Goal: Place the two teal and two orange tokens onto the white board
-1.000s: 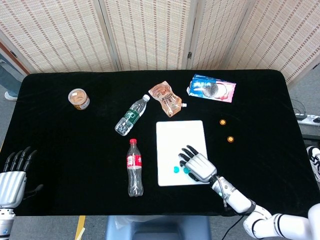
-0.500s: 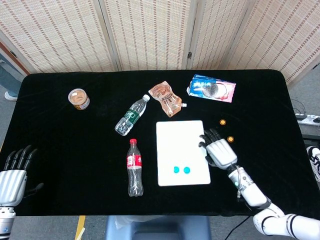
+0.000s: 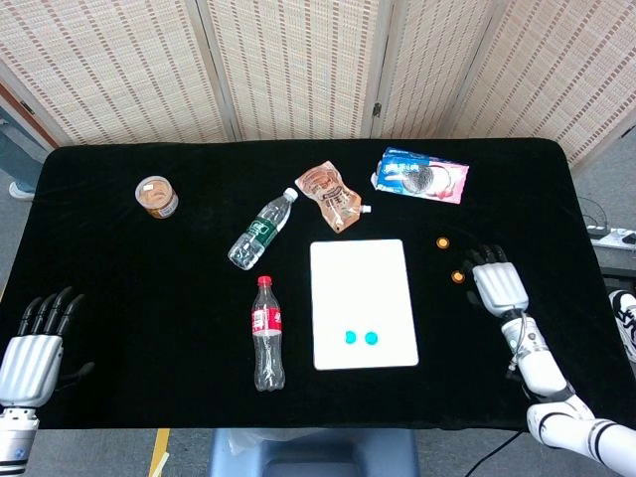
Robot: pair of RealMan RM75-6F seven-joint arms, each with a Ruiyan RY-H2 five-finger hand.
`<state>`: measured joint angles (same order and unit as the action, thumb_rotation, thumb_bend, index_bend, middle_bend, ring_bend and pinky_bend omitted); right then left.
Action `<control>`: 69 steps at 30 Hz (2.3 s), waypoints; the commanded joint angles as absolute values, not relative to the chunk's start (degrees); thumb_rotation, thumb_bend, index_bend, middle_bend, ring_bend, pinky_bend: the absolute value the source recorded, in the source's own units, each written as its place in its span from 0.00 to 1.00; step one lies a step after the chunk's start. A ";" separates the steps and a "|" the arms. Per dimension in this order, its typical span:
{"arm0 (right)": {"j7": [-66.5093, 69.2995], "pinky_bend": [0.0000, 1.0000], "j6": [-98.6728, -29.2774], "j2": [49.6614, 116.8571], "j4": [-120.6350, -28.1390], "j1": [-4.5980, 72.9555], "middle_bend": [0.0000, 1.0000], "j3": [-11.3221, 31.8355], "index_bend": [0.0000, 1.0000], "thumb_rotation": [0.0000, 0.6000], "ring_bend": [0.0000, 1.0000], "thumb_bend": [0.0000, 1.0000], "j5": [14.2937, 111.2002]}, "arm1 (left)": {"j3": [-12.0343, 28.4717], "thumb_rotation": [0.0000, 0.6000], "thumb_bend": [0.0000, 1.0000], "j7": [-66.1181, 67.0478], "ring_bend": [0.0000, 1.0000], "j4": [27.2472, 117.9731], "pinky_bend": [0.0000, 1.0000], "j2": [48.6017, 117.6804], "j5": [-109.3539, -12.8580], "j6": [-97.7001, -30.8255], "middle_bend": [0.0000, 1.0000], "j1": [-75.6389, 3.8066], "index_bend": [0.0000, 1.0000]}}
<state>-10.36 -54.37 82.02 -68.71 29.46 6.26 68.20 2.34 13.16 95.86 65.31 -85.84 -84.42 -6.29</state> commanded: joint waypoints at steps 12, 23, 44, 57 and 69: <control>-7.94 0.00 -49.03 87.62 -58.14 32.15 0.19 7.70 0.39 1.00 0.06 0.43 66.99 | 2.29 1.00 0.17 13.97 0.01 96.51 0.00 65.07 -85.41 -84.22 0.00 -6.35 0.00; -8.07 0.00 -46.75 90.42 -54.67 33.87 0.19 8.27 0.39 1.00 0.06 0.43 66.88 | 2.19 1.00 0.17 14.15 0.01 96.66 0.00 64.93 -85.18 -84.26 0.00 -6.26 0.00; -8.51 0.00 -46.56 90.79 -54.15 34.06 0.20 8.60 0.46 1.00 0.06 0.43 67.01 | 2.17 1.00 0.17 13.62 0.01 96.07 0.00 65.20 -85.06 -84.13 0.00 -6.35 0.00; -9.91 0.00 -50.22 83.13 -71.08 34.87 0.21 8.54 0.47 1.00 0.07 0.43 71.99 | 2.32 1.00 0.17 13.25 0.00 96.07 0.00 65.04 -85.09 -84.37 0.00 -6.36 0.00; -18.93 0.00 -45.52 86.55 -80.01 41.58 0.20 9.13 0.47 1.00 0.07 0.43 69.74 | 2.11 1.00 0.17 12.37 0.01 95.59 0.00 65.03 -85.07 -85.34 0.00 -5.60 0.00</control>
